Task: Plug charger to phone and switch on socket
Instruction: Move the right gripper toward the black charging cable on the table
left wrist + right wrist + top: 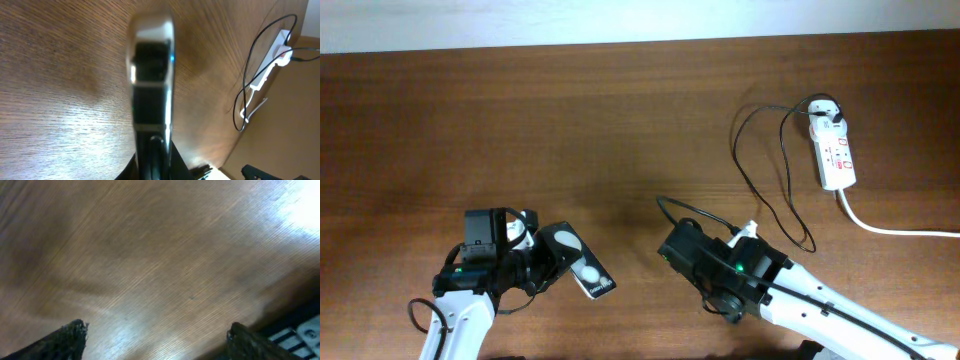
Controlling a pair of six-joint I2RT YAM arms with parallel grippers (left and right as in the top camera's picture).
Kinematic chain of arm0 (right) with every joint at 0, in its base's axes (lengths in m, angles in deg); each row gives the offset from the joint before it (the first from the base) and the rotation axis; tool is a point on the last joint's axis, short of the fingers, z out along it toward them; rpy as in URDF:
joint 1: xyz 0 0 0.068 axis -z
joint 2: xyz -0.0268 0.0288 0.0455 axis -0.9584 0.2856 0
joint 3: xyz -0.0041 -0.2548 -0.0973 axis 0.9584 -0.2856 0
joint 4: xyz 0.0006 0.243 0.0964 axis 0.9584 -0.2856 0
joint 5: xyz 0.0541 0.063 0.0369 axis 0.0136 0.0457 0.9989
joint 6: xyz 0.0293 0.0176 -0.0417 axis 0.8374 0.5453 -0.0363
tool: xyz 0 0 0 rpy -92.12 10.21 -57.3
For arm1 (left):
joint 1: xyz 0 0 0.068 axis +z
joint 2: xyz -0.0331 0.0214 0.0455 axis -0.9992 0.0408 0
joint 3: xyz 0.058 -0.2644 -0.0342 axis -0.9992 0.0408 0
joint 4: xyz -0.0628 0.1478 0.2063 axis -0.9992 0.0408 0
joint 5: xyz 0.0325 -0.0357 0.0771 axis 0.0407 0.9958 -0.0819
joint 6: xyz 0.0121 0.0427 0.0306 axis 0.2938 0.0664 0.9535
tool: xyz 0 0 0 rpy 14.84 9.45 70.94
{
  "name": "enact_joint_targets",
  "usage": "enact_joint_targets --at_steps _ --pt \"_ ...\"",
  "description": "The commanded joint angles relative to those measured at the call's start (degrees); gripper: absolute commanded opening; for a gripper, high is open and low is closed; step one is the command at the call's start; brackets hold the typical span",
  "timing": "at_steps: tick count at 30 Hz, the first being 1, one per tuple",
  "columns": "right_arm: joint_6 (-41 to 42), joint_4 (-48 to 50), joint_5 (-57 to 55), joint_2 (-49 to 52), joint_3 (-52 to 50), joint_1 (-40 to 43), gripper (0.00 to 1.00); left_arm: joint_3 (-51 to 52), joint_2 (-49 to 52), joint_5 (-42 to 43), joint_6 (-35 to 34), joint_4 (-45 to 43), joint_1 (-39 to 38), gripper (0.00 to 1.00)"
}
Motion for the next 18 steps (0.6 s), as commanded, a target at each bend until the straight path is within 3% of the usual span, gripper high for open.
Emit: enact_joint_targets --at_steps 1,18 --pt "-0.24 -0.98 -1.70 -0.74 0.33 -0.24 1.00 -0.31 -0.04 0.70 2.19 1.31 0.24 0.00" --pt "-0.24 -1.05 -1.64 -0.74 0.33 -0.28 0.99 -0.31 -0.04 9.79 2.16 4.57 0.24 0.00"
